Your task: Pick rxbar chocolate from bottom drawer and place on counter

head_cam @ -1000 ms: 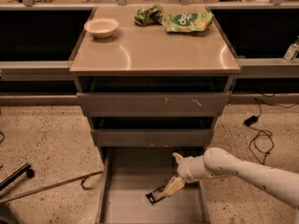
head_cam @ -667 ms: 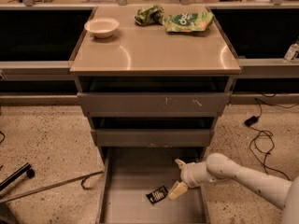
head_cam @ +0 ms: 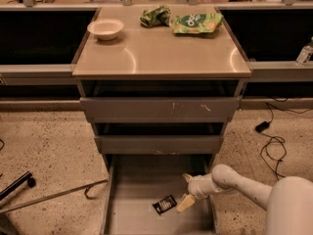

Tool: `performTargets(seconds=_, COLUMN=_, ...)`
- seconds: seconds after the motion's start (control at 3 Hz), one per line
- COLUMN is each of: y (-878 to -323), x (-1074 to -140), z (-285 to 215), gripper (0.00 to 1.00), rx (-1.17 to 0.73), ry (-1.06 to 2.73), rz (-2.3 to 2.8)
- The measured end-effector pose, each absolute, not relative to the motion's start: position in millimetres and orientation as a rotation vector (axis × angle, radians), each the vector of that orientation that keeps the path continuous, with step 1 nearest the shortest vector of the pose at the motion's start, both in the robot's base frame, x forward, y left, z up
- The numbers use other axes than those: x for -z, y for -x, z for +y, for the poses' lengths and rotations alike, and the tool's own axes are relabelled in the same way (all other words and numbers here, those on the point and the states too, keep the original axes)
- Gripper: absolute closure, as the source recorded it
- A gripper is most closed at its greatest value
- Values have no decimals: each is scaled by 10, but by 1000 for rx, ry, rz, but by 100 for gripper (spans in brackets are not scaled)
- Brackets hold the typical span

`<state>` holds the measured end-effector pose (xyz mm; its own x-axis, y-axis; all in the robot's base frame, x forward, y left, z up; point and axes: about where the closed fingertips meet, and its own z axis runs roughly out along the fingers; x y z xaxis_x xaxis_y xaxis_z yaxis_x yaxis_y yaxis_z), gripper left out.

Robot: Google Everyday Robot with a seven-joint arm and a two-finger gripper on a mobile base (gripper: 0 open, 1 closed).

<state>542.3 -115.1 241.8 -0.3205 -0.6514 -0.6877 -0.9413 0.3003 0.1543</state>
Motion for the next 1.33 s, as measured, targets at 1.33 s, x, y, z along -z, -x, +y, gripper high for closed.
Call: performTargets(seconds=1.33, y=-5534, x=-1219, z=-694, gripper=0, rx=-871, ry=1402, rz=2037)
